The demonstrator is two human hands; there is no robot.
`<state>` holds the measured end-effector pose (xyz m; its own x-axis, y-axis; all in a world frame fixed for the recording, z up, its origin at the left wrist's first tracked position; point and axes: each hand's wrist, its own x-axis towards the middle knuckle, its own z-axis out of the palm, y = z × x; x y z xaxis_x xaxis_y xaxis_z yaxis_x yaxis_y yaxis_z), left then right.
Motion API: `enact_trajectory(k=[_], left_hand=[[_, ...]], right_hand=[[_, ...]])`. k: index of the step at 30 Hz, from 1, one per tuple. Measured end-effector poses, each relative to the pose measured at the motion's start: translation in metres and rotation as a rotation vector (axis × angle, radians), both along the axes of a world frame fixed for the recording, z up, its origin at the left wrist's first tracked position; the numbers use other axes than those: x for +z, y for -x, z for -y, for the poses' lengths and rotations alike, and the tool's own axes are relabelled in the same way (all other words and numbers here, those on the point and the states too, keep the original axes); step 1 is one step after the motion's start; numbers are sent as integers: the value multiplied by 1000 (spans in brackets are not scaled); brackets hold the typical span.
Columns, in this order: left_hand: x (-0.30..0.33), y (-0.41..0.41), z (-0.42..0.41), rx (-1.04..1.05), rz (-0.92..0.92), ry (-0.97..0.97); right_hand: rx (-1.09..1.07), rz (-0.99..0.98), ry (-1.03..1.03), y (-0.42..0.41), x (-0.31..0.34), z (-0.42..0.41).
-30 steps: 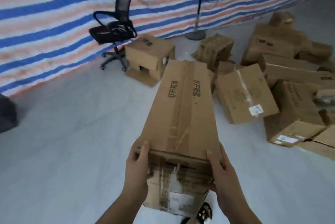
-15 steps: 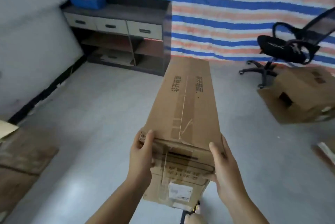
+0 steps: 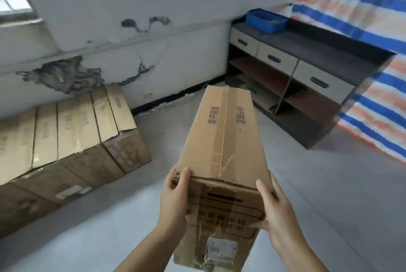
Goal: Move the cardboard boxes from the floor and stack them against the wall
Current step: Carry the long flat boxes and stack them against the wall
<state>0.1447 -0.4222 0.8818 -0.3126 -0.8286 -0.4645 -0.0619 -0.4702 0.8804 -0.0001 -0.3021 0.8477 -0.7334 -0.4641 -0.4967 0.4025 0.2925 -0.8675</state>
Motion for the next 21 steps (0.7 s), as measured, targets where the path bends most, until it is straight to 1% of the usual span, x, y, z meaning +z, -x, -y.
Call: enact_trajectory(k=[5, 9, 14, 21], left_hand=[[-3, 29, 56, 231, -68, -24], [-14, 44, 113, 333, -53, 16], [-30, 63, 205, 417, -48, 35], [-53, 85, 368, 474, -47, -18]], right_hand=[[230, -94, 36, 51, 8, 88], [356, -95, 60, 77, 10, 160], [410, -49, 50, 100, -5, 259], [408, 34, -15, 122, -26, 432]])
